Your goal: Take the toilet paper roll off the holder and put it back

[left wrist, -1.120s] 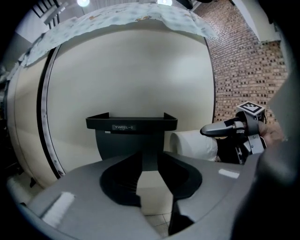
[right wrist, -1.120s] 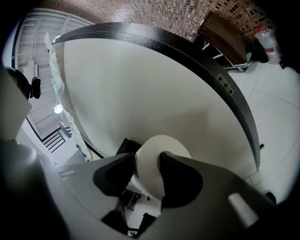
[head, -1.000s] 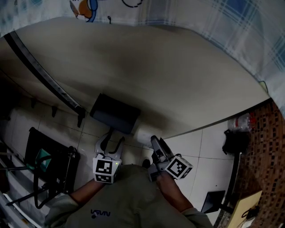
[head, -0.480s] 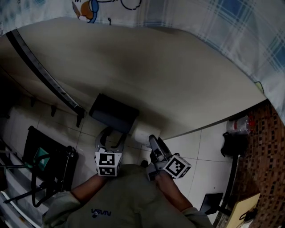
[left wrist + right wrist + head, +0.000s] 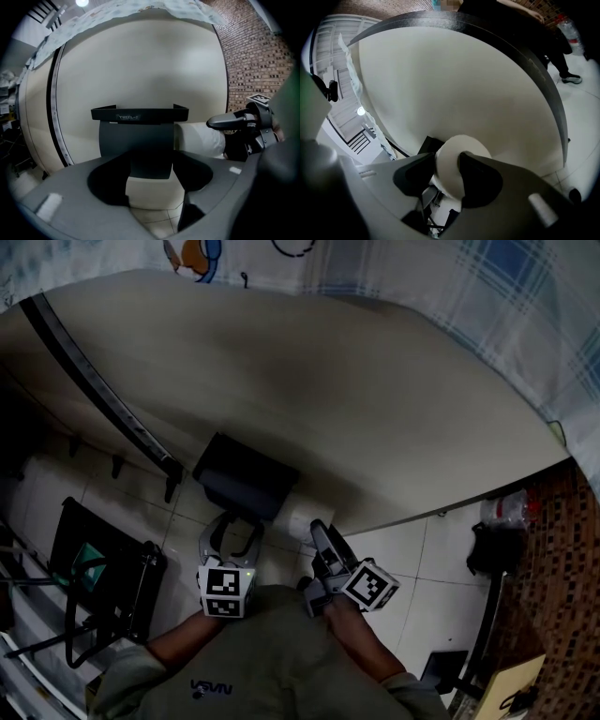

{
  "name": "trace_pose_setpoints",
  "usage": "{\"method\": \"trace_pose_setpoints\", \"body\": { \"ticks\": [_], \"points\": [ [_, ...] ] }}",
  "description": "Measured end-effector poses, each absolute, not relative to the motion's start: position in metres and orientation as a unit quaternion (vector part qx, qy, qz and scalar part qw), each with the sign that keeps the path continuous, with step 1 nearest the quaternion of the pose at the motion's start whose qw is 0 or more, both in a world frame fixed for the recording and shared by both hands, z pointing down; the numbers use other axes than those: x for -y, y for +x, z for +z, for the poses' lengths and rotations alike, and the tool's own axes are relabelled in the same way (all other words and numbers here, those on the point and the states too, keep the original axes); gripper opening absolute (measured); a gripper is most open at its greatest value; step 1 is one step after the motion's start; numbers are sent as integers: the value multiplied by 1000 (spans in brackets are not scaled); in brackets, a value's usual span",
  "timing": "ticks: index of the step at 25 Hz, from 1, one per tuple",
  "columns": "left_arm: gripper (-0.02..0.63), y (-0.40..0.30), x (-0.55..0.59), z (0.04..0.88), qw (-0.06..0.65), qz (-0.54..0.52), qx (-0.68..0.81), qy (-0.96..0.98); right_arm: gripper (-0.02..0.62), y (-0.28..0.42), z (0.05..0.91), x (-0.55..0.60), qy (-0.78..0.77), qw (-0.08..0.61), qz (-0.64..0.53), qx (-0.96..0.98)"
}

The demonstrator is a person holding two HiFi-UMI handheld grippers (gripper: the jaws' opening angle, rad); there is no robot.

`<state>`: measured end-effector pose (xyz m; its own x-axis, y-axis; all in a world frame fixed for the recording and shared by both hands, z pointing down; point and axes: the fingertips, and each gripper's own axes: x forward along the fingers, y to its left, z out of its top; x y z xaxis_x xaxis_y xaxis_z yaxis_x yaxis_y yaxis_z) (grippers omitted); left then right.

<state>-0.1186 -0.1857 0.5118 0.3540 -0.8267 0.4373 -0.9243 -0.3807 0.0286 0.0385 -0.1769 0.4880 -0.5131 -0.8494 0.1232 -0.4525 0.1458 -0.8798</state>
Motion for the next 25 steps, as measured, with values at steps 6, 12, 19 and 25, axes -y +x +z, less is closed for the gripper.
{"method": "trace_pose_setpoints", "body": {
  "ticks": [6,12,19,25],
  "points": [
    [287,-122,179,505,124,179,540,813,161,24,483,184,-421,225,-481,-736],
    [287,-124,174,500,113,179,539,815,160,9,482,189,-406,228,-487,-739],
    [287,-125,172,500,107,180,536,818,160,-12,483,197,-386,231,-492,-745],
    [288,-125,172,501,105,179,532,821,158,-23,494,200,-384,227,-503,-740]
  ]
}}
